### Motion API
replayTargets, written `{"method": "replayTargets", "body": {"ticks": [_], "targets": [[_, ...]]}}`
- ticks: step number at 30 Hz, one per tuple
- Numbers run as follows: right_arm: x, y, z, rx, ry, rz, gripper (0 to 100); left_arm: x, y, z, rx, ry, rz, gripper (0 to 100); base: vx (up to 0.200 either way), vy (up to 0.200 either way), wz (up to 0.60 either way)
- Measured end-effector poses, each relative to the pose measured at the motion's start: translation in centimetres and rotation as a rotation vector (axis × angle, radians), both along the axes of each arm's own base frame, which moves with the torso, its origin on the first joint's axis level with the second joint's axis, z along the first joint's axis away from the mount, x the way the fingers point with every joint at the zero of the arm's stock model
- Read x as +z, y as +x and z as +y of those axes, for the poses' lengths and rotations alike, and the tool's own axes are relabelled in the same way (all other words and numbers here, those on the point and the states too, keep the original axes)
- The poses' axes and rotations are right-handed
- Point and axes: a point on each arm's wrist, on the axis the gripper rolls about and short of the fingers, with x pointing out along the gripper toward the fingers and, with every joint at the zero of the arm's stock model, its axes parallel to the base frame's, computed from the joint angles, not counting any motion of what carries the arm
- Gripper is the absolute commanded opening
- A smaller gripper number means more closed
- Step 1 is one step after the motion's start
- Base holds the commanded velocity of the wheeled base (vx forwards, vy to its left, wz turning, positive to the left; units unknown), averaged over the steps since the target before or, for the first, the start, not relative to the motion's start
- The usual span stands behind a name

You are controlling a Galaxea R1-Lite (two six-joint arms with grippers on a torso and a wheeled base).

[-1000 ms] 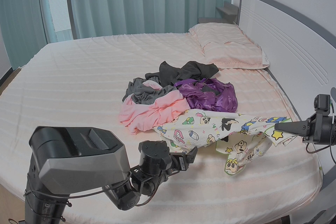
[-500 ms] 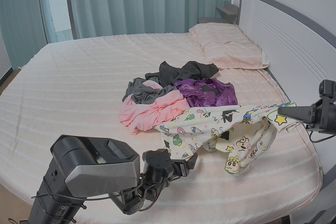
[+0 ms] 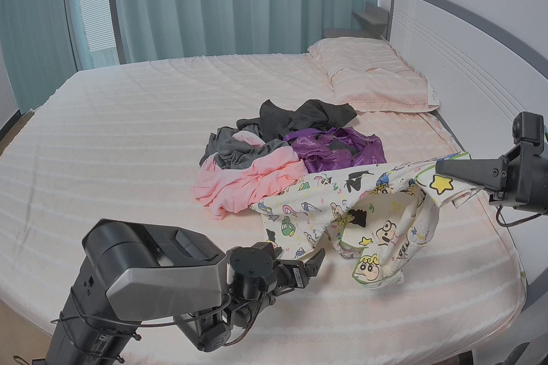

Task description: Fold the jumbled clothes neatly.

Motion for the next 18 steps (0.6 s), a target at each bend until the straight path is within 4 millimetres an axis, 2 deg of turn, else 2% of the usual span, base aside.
{"method": "replayTargets", "body": {"ticks": [12,13,18], "targets": [[1.9,-1.3,0.2,0.029,0.021,-0.047,0,-1.1,2.6,-0.2,0.066,-0.020,-0.041,100,0.000,0.000,0.00],[2.0,-1.3,0.1,0.027,0.022,-0.049,0,-1.3,2.9,0.0,0.075,-0.019,-0.041,0,0.000,0.000,0.00],[2.0,-1.4,-0.1,0.013,0.024,-0.044,0,-2.1,3.1,0.6,0.095,-0.002,-0.024,0,0.000,0.000,0.00]]}}
